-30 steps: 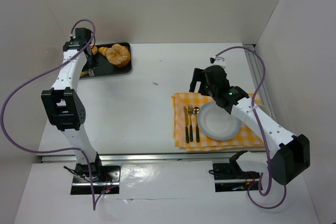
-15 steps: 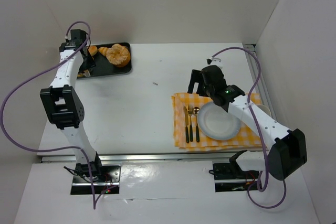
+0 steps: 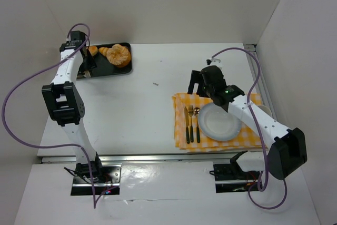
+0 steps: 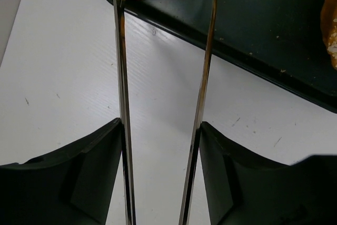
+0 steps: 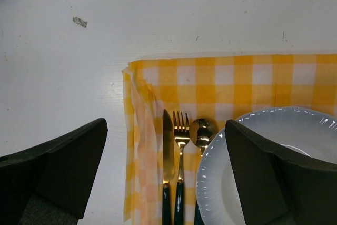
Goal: Place the bread
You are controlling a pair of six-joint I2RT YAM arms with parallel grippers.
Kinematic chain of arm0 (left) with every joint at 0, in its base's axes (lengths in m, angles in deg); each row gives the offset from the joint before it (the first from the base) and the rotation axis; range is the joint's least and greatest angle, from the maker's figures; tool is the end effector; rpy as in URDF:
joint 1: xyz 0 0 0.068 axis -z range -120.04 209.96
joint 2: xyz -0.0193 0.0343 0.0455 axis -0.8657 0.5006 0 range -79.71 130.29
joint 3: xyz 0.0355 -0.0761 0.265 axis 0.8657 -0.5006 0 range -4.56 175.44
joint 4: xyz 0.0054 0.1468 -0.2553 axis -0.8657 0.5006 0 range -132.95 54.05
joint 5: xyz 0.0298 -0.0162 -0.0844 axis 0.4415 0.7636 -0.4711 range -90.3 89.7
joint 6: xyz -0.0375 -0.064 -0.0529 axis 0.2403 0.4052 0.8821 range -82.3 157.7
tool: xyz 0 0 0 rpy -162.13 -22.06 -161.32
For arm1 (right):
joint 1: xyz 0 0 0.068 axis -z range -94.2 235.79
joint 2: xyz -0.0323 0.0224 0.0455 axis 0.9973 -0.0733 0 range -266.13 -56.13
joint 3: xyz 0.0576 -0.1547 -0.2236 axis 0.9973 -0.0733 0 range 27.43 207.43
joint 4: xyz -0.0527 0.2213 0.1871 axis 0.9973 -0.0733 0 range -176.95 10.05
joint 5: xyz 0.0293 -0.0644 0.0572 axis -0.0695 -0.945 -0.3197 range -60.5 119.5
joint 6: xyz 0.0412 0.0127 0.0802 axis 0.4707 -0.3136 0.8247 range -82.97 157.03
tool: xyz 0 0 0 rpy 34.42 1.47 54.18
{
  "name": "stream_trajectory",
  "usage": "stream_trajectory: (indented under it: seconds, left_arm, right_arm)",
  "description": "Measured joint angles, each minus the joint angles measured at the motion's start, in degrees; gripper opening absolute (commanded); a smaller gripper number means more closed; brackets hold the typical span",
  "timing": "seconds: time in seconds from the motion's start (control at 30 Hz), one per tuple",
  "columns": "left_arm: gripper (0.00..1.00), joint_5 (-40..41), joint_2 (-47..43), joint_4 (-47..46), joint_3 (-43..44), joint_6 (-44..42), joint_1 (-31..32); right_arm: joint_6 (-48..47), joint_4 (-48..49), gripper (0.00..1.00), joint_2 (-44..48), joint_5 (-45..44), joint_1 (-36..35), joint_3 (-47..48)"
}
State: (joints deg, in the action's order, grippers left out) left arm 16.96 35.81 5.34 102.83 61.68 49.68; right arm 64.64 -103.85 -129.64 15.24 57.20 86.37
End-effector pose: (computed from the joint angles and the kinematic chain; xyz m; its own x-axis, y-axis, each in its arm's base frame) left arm 0.4934 0.1141 0.2498 -0.6141 -0.5059 -0.6057 -0.6365 0.7713 0.0010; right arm 0.3165 0.1496 0.2641 -0.6206 0.1734 -0.7647 -0.0077 0.9738 0.2271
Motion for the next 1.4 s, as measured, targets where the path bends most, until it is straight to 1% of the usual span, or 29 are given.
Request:
stream_trajectory:
  seconds: [0.03, 0.1, 0.2, 0.23, 0.3, 0.33, 0.43, 0.47, 0.5, 0.67, 0.77, 0.93, 1.0, 1.07, 1.13, 1.23, 1.4]
  left_arm:
    - [0.7, -0.02, 0.22, -0.02, 0.24, 0.04, -0.02]
    - [0.65, 0.04, 1.03, 0.33, 1.36, 0.17, -0.02]
    - [0.54, 0.39, 2.69, 0.61, 3.26, 0.42, -0.04]
    - [0.45, 0.39, 3.17, 0.7, 3.52, 0.39, -0.04]
    - [0.34, 0.37, 3.45, 1.14, 3.61, 0.59, -0.02]
    - [0.26, 0.39, 3.48, 1.36, 3.61, 0.5, -0.02]
    - [0.12, 0.39, 3.45, 1.46, 3.63, 0.42, -0.04]
    - [0.04, 0.44, 3.45, 1.55, 3.63, 0.2, -0.04]
    - [0.0, 0.39, 3.41, 1.53, 3.63, 0.33, -0.04]
    - [0.0, 0.42, 1.29, 1.92, 3.63, 1.25, -0.07]
    - [0.0, 0.37, -2.47, 2.21, 3.56, 1.77, -0.09]
    - [0.0, -0.17, -13.53, 1.7, 1.05, 1.81, 0.74]
    - [0.0, -0.28, -19.15, 0.74, -2.32, 1.73, 2.73]
    - [0.0, -0.74, -24.06, 0.28, -6.03, 1.64, 6.56]
    - [0.0, -2.19, -29.09, -1.2, -11.72, 1.36, 12.5]
    - [0.0, -8.46, -34.03, -3.26, -19.56, 1.29, 21.29]
    - [0.0, -19.91, -38.07, -7.61, -28.94, 2.93, 35.32]
  right_arm:
    - [-0.02, 0.04, 1.0, -0.04, 0.04, 0.0, 0.0]
    - [-0.02, 0.11, 1.0, -0.15, 0.07, 0.0, 0.0]
    - [0.0, 0.26, 1.0, -0.31, 0.22, 0.0, 0.0]
    - [0.0, 0.31, 1.0, -0.44, 0.22, 0.0, 0.0]
    - [0.17, 0.31, 1.0, -0.76, 0.22, 0.0, 0.0]
    - [0.24, 0.31, 1.0, -0.92, 0.24, 0.0, 0.0]
    - [0.42, 0.31, 1.0, -1.03, 0.37, -0.02, 0.0]
    - [0.44, 0.31, 1.0, -1.03, 0.39, -0.02, 0.0]
    - [0.46, 0.31, 1.0, -1.03, 0.42, -0.02, 0.0]
    - [0.63, 0.31, 1.0, -1.03, 0.57, -0.02, 0.26]
    - [0.61, 0.28, 1.0, -1.03, 0.57, -0.02, 0.52]
    - [0.61, 0.24, 1.0, -0.74, -0.2, -0.02, 0.66]
    - [0.55, 0.0, 1.0, -0.2, -0.98, -0.02, 0.74]
    - [0.39, -0.63, 1.0, 0.76, -2.51, -0.02, 1.09]
    - [0.35, -1.38, 1.0, 2.49, -5.31, -0.02, 1.73]
    - [0.35, -2.47, 1.0, 5.95, -10.54, -0.02, 3.13]
    - [0.22, -3.82, 1.0, 12.37, -19.56, 0.76, 5.97]
